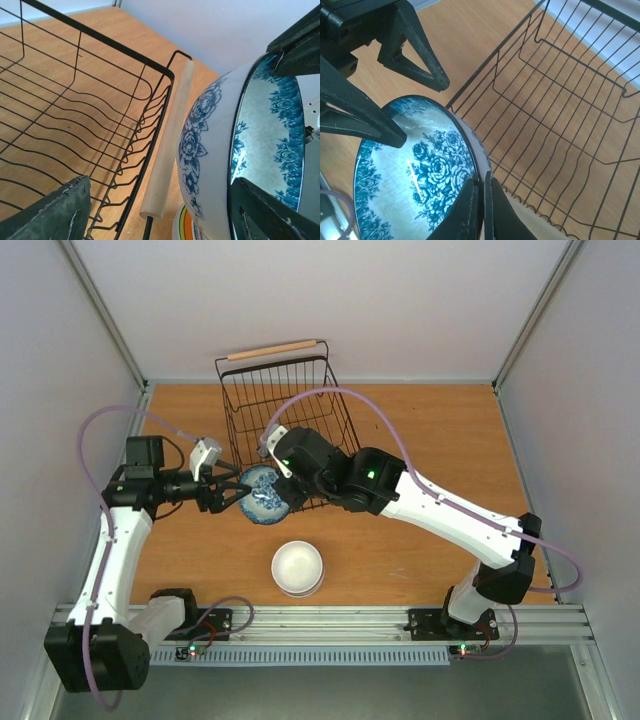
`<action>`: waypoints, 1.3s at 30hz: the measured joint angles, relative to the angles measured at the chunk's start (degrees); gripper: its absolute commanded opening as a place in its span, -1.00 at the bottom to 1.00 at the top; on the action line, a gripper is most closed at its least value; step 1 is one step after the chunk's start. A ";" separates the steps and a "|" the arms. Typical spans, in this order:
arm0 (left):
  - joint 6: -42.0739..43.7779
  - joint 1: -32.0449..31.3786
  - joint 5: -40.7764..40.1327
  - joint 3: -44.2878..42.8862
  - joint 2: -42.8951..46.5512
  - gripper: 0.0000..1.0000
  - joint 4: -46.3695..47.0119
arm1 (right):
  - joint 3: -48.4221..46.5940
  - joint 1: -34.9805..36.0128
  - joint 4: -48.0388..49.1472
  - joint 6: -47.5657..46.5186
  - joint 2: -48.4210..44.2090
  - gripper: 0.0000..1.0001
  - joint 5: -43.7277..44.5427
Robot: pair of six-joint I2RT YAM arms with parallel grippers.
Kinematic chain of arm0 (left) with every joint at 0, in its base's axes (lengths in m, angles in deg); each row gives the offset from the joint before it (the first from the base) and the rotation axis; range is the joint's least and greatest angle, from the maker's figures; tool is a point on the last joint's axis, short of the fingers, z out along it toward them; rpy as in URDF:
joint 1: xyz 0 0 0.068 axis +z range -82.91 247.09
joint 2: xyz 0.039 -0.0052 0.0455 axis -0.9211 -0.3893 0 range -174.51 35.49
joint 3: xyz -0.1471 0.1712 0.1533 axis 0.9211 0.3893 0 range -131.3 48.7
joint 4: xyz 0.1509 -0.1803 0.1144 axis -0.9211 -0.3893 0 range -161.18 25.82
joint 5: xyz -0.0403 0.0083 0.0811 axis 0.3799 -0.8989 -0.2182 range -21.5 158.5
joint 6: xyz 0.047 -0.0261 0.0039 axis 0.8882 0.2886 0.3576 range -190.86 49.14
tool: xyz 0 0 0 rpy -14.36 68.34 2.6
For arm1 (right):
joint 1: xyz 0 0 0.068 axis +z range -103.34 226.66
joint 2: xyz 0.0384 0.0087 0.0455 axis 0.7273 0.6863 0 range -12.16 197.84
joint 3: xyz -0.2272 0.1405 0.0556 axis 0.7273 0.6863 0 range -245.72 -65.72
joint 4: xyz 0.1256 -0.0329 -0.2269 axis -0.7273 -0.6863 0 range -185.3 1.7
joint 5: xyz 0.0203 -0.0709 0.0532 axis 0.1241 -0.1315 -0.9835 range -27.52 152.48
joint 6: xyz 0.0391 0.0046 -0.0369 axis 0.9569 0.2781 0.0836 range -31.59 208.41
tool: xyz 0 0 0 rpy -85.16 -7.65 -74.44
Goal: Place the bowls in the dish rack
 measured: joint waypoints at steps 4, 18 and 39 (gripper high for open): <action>0.46 -0.24 0.66 0.13 -2.47 0.32 -0.11 | -0.70 -0.15 -0.24 -0.66 1.49 -0.97 0.04; 4.74 -2.23 1.18 -0.07 -5.44 -0.99 -5.40 | -3.39 0.61 3.45 -1.66 3.28 -0.39 -2.01; 6.01 -0.81 10.38 -4.39 -6.12 -0.99 -3.91 | 28.59 -15.69 29.97 25.20 -20.02 0.98 -41.64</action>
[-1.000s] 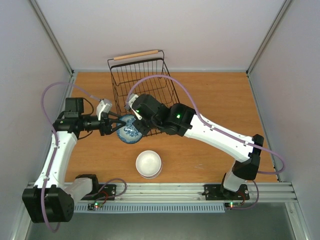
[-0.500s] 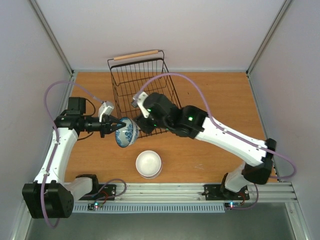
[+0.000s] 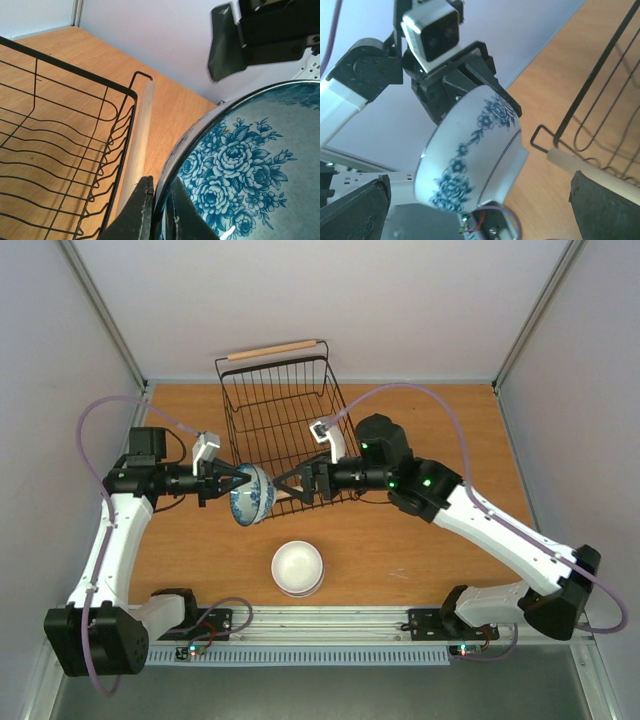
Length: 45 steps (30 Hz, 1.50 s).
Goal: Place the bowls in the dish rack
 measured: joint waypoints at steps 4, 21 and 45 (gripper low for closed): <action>-1.29 0.00 -0.15 0.63 1.16 -0.99 1.14 | 1.64 -0.04 4.37 4.17 3.98 0.97 -3.67; -0.20 0.37 -1.49 0.83 1.57 -0.99 0.96 | -0.24 2.05 9.70 8.68 9.81 0.97 -9.90; -1.62 0.37 -4.81 0.83 7.04 -0.99 2.12 | -6.47 5.38 1.97 8.24 13.86 0.67 -6.58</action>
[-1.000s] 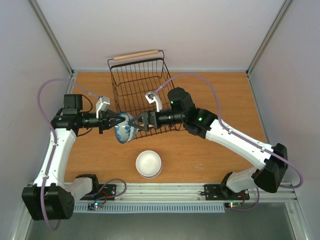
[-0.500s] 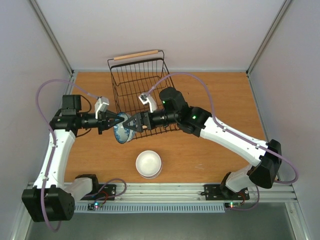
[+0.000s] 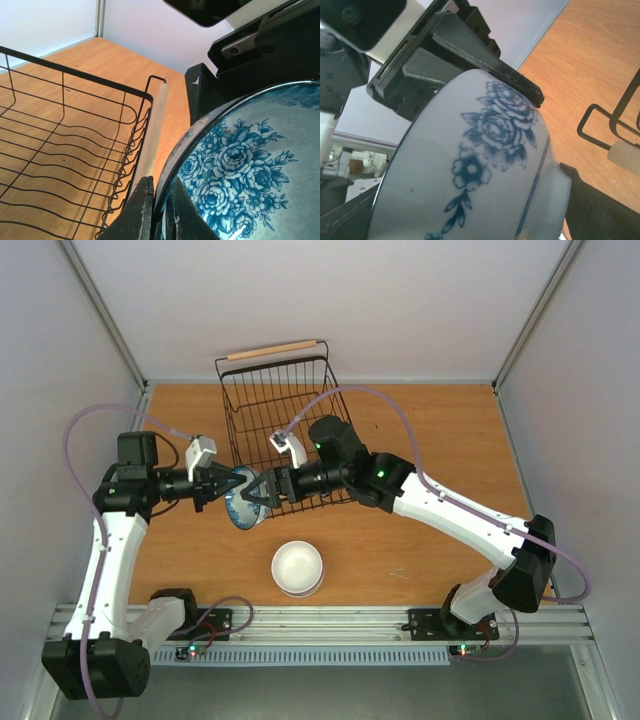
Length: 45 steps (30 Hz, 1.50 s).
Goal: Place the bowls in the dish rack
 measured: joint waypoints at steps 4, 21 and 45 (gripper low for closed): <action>-0.33 -0.04 -1.97 0.48 1.46 -0.99 1.90 | 0.00 0.00 -0.46 1.31 0.26 0.25 -0.37; -7.37 -0.20 -8.37 2.93 2.40 0.99 11.65 | -3.17 0.55 -5.55 -1.92 1.49 -0.97 0.48; -19.98 -0.09 -22.25 13.46 12.83 0.99 25.66 | -71.28 -11.63 -47.30 -37.51 53.79 -0.97 44.41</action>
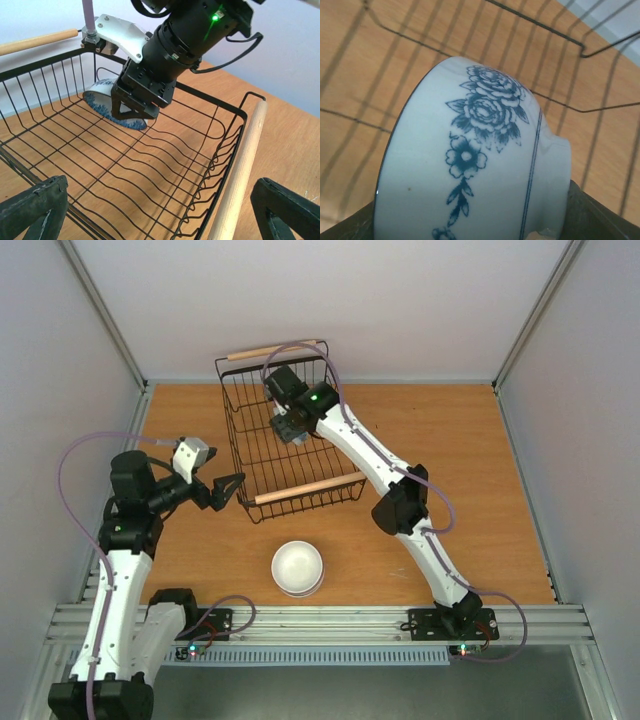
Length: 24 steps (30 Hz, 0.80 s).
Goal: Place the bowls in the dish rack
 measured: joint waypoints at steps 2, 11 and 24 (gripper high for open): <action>0.00 0.07 0.17 0.24 0.00 0.99 0.17 | 0.59 -1.25 0.35 -1.81 0.66 -0.97 2.10; 0.02 0.07 0.74 0.66 -1.31 0.99 0.17 | 0.57 -5.51 5.16 -9.62 5.66 -0.97 9.81; 0.02 0.07 1.40 0.66 -1.92 0.99 0.20 | 3.74 -5.53 7.19 -16.06 10.03 -0.65 19.61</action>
